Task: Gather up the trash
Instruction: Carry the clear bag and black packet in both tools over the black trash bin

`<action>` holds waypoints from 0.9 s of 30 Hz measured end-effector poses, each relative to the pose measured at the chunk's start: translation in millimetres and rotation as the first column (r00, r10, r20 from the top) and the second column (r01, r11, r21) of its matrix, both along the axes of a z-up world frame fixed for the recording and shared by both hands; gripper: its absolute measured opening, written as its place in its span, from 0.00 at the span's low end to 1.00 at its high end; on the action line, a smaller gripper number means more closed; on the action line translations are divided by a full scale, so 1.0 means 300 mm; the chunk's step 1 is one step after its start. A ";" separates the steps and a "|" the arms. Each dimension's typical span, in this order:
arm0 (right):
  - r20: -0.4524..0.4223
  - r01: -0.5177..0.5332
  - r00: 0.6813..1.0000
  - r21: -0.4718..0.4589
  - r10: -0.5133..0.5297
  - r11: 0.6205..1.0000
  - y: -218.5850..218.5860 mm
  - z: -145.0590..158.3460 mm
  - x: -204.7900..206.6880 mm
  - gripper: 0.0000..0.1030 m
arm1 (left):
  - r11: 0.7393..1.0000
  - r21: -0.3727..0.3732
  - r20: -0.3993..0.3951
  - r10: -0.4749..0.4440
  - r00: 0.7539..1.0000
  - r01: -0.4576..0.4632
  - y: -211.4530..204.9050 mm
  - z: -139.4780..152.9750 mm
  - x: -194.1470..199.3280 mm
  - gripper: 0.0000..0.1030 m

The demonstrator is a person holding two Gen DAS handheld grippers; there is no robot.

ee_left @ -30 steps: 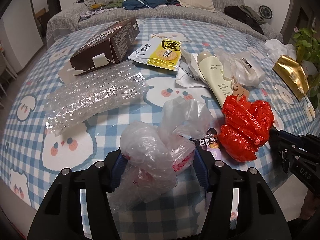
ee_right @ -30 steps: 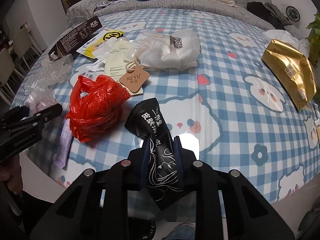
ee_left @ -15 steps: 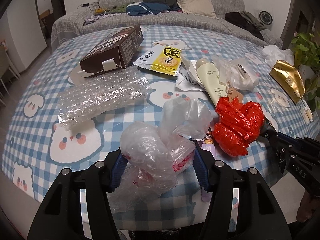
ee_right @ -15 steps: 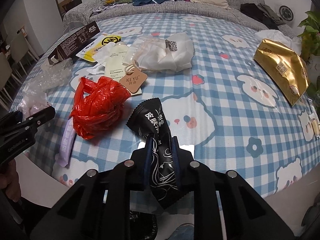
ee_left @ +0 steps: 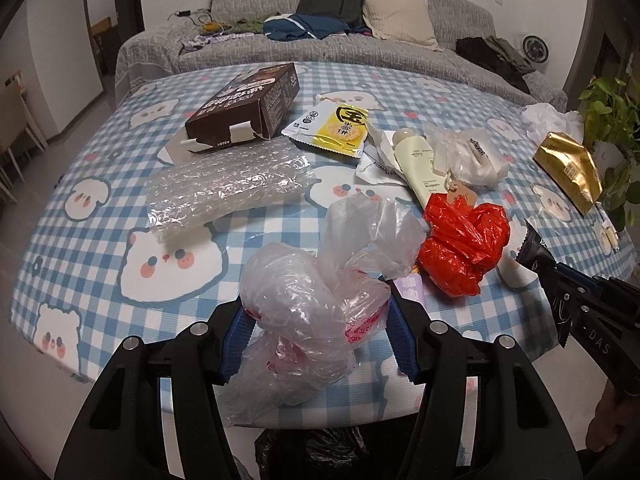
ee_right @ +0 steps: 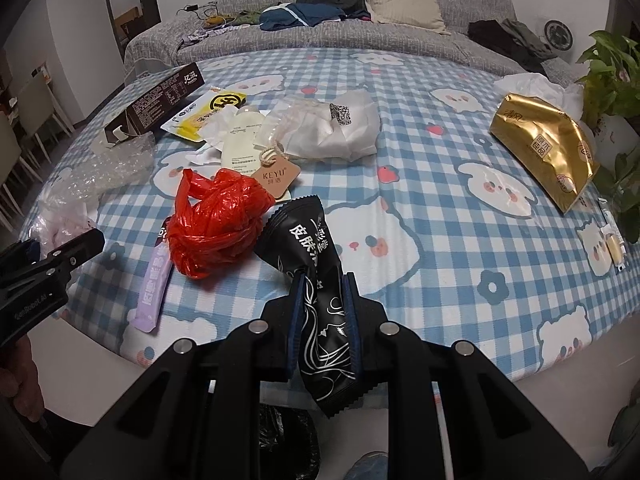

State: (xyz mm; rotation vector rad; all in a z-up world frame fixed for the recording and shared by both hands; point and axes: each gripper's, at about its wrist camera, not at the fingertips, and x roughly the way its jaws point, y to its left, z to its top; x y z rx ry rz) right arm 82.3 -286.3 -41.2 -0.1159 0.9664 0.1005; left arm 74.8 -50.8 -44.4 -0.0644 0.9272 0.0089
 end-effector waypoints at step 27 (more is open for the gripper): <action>0.068 0.018 0.997 0.050 -0.021 0.999 -0.001 0.067 -0.253 0.18 | 1.000 -0.022 0.010 0.002 1.000 -0.002 -0.008 0.048 -0.284 0.56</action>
